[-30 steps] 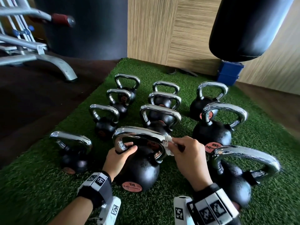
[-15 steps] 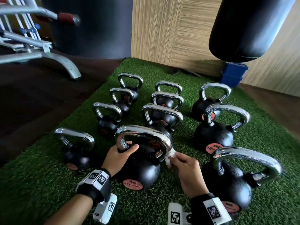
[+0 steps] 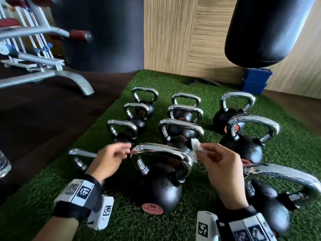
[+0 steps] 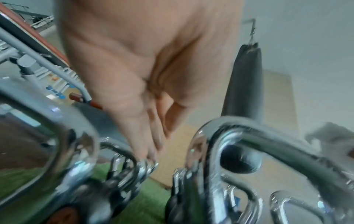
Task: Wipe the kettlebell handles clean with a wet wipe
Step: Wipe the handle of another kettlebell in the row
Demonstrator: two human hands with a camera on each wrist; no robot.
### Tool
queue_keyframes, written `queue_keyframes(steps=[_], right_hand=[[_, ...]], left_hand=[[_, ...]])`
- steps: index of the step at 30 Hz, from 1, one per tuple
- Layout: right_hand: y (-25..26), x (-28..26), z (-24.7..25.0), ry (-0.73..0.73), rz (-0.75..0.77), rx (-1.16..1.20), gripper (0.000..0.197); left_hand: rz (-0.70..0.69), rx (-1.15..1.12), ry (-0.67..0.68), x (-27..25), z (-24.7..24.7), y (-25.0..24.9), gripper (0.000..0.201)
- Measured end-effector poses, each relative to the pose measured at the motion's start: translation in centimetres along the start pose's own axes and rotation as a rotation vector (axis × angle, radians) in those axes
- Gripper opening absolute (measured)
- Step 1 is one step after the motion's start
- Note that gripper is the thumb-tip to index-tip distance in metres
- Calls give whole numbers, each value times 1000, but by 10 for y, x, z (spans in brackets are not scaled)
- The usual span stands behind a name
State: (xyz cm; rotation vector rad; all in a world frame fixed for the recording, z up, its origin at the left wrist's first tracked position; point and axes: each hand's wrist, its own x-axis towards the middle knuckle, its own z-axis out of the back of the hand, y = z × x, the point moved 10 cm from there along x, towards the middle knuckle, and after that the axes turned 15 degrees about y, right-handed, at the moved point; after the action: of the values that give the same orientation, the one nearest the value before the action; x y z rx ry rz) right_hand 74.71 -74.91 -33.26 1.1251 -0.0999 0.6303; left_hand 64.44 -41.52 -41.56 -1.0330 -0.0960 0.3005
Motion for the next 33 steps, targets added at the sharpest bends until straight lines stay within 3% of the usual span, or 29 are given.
queue_keyframes(steps=[1,2,3,5,7,11,14,16,18,22,25,27,30,33], right_hand=[[17,4,-5,37,48,36,16],[33,6,-10,77,92,64,18],[48,8,-17,113,132,82,19],[74,10,-28,165,202,98,18],[93,11,-35,180,244,96,18],[112,11,-42,158,301,44,23],[114,13,-42,113,310,-5,25],[110,17,-42,99,297,-34,29],[103,19,-44,142,304,-55,32],[57,18,-39,180,243,-60,57],[-12,14,-55,330,-24,-26,71],[-54,4,-77,468,-209,124,77],[-87,-11,-103,538,-312,215,58],[-100,-16,-104,429,-319,85,34]], left_hand=[[-106,-28,-157,-10,19,-22,32],[-232,-149,-228,-18,28,-42,22],[-333,-296,-206,-24,27,-62,19],[-422,-483,-38,-26,7,-95,28],[-433,-540,106,-25,-15,-114,35],[-424,-643,171,-27,-31,-119,34],[-510,-681,291,-34,-37,-129,31],[-547,-585,267,-35,-33,-132,31],[-545,-451,167,-35,-25,-132,31],[-597,-88,-73,-43,-14,-140,22],[-601,166,-133,-45,-27,-147,25],[-606,290,-121,-45,-40,-152,25],[-596,416,-142,-46,-53,-161,25],[-536,452,-168,-46,-45,-155,33]])
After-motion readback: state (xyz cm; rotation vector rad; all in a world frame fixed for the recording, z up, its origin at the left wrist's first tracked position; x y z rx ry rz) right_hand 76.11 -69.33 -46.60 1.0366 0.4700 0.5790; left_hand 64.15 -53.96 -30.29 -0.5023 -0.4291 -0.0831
